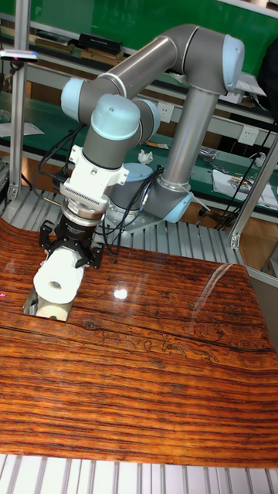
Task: Put the toilet paper on its holder
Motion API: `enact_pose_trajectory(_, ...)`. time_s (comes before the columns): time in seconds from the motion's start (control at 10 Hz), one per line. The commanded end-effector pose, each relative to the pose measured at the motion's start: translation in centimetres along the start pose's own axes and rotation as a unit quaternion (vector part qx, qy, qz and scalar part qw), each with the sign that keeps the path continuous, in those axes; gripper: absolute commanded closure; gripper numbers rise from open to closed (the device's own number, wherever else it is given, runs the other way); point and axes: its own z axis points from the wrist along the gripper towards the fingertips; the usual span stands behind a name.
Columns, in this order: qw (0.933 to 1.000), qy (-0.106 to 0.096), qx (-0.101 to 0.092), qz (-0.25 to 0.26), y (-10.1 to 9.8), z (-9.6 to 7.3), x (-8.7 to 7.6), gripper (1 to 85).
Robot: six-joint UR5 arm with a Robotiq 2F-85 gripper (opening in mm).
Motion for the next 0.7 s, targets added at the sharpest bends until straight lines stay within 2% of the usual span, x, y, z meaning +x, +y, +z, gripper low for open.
enact_pose_trajectory(0.0,0.9999,-0.004,-0.009,0.009,0.5,-0.2,0.4,84.7)
enact_pose_trajectory(0.3,0.9997,-0.018,-0.017,0.004,1.1,-0.1,-0.2,84.7)
enact_pose_trajectory(0.4,0.9996,-0.011,-0.027,0.001,1.7,-0.1,0.1,82.7)
enact_pose_trajectory(0.5,0.9991,-0.006,-0.04,-0.015,2.3,-0.2,0.4,71.3)
enact_pose_trajectory(0.6,0.9989,-0.003,-0.039,-0.027,2.2,-0.2,0.5,63.7)
